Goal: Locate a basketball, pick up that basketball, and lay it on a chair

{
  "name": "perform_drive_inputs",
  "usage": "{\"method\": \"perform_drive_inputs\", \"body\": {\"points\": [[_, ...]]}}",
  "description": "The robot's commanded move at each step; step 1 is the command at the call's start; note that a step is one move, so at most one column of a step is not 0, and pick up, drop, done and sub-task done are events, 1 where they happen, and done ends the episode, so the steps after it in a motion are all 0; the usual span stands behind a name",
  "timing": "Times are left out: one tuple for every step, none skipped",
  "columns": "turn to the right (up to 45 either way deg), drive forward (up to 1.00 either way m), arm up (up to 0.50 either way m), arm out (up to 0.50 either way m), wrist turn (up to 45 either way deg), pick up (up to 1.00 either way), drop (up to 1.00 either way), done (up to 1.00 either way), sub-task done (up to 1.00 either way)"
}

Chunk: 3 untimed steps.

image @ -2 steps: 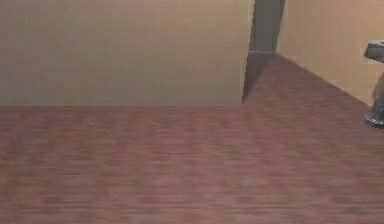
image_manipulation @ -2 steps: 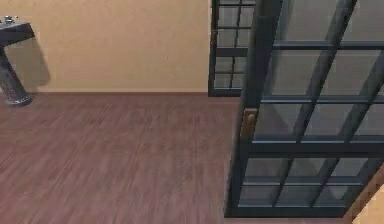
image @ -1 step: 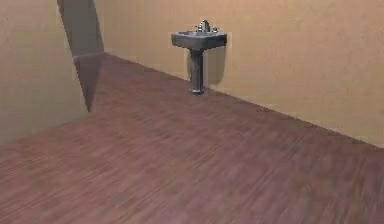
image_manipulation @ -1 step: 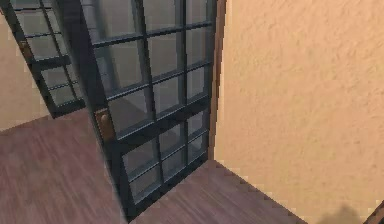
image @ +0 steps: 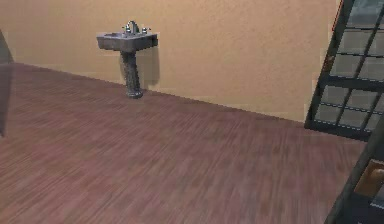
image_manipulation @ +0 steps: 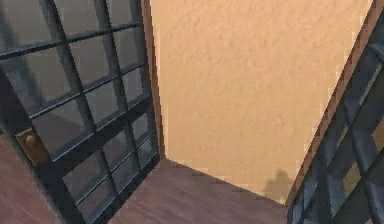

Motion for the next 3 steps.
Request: {"method": "perform_drive_inputs", "body": {"points": [[0.0,0.15,0.0,0.0,0.0,0.0,0.0,0.0,0.0],[-45.0,0.0,0.0,0.0,0.0,0.0,0.0,0.0,0.0],[-45.0,0.0,0.0,0.0,0.0,0.0,0.0,0.0,0.0]]}}
